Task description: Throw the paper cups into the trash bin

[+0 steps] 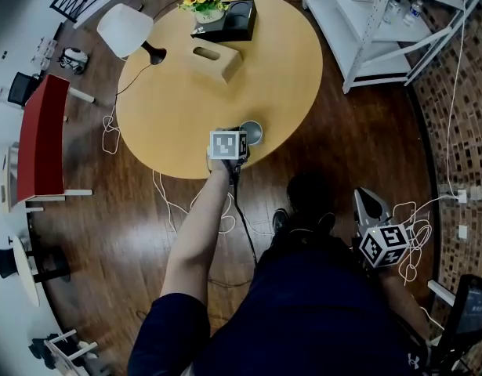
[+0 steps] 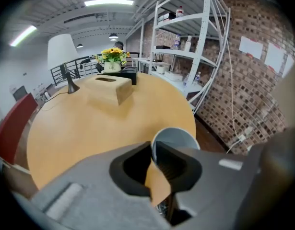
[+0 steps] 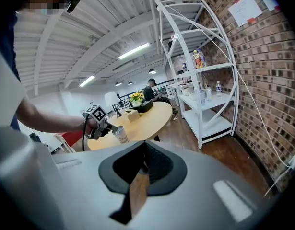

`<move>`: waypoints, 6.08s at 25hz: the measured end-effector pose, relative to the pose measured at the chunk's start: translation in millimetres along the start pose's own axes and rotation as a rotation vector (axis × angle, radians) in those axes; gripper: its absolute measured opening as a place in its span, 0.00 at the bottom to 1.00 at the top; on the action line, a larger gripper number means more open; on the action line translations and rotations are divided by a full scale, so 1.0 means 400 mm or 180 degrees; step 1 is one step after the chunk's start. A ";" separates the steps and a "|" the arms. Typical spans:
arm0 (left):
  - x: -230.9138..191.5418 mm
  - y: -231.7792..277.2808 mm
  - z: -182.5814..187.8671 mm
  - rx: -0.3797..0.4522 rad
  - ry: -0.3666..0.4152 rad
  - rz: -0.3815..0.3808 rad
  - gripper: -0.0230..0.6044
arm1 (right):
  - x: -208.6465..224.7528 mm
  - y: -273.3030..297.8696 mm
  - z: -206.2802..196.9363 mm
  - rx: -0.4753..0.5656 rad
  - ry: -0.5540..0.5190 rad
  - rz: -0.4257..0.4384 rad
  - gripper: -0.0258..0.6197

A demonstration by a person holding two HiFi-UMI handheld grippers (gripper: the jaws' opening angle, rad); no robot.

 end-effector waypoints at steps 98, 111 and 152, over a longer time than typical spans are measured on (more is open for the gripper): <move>0.399 -0.113 -0.377 0.0741 0.0706 -0.1236 0.17 | 0.133 0.144 -0.232 -0.0356 0.0385 -0.0394 0.05; 0.341 -0.503 -0.374 0.1512 0.0245 -0.1036 0.08 | -0.118 -0.079 -0.162 0.0081 0.0073 -0.0271 0.05; 0.403 -0.975 -0.875 0.1600 -0.0216 -0.0866 0.04 | -0.506 -0.461 -0.380 0.0304 -0.0564 0.0137 0.05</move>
Point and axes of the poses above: the fingertips, and each gripper's own axes: y forward along the fingers, x to its right, z out of its top, the point moved 10 cm from there along -y, backward along the fingers, and after that the axes turned 14 degrees about z, right-handed, at the moved point
